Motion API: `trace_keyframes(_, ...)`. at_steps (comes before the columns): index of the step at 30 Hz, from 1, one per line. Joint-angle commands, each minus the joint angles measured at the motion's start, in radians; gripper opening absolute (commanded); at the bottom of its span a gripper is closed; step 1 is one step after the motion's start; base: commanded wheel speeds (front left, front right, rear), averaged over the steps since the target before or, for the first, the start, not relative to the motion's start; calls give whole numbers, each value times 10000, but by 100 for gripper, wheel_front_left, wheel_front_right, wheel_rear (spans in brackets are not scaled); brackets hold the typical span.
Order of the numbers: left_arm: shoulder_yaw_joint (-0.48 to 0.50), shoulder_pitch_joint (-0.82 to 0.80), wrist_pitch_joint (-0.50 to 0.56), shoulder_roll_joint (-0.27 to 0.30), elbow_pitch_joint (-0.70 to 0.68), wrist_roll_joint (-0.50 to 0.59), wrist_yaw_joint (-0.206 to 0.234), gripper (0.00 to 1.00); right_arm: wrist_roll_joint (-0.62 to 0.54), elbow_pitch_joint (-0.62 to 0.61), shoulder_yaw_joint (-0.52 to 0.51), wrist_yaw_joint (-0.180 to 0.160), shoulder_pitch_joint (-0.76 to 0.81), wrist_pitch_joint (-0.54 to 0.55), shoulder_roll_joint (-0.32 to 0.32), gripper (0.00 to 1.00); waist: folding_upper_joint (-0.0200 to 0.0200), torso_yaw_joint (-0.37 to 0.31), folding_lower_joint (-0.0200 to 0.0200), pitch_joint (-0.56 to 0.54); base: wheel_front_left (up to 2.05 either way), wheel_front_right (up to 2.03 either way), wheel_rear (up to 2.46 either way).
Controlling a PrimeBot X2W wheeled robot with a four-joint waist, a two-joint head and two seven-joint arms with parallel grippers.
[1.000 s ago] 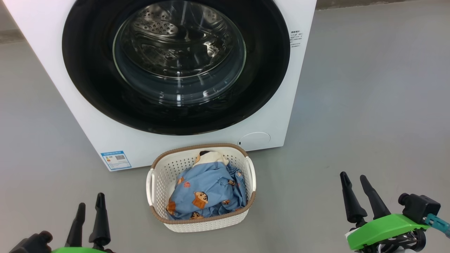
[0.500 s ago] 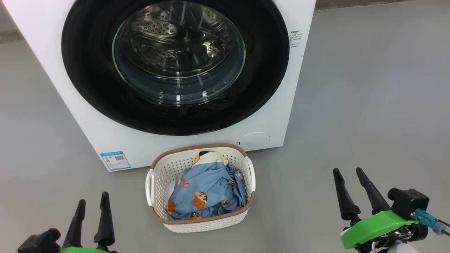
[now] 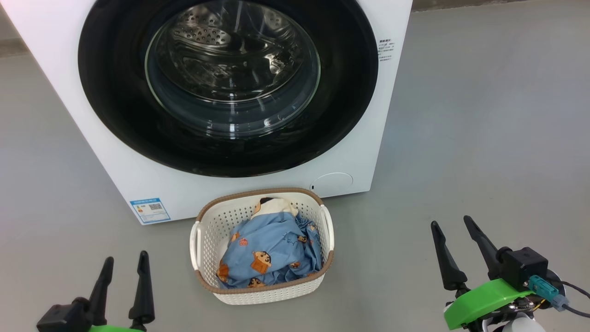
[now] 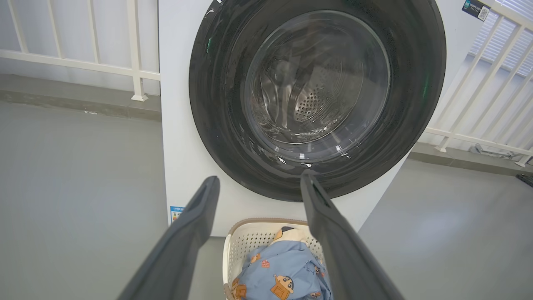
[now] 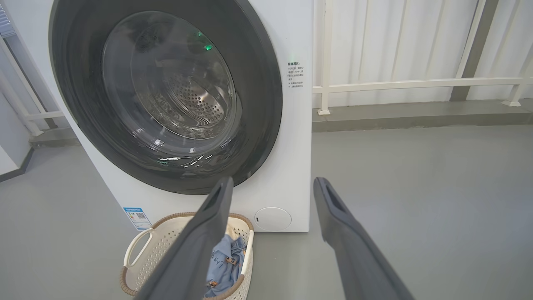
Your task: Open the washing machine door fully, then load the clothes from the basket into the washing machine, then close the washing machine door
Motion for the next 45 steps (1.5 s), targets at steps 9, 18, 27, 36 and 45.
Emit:
trace_keyframes(9, 314, -357, -373, 142, -251, 1191, -30, 100, -1224, -341, 284, -13, -571, -368, -75, 100, 0, -3, 0, -1, 0, 0, 0)
trace_keyframes(18, 397, -325, -400, 125, -111, 1272, -31, 100, -1065, -59, 77, -13, -608, -394, 27, 100, 0, -1, 0, -34, 0, 0, 0)
trace_keyframes(27, 390, -336, -400, 108, 159, 1356, -31, 100, -926, 456, -124, -13, -687, -394, 123, 100, 0, 44, 0, -70, 0, 0, 0)
trace_keyframes(36, 365, -324, -400, 100, 66, 1139, -31, 100, -933, 542, -151, -13, -714, -394, 173, 100, 0, 69, 0, -115, 0, 0, 0)
trace_keyframes(45, 309, -264, -400, 119, 104, 934, -31, 100, -888, 534, -208, -13, -671, -394, 195, 100, 0, 69, 0, -152, 0, 0, 0)
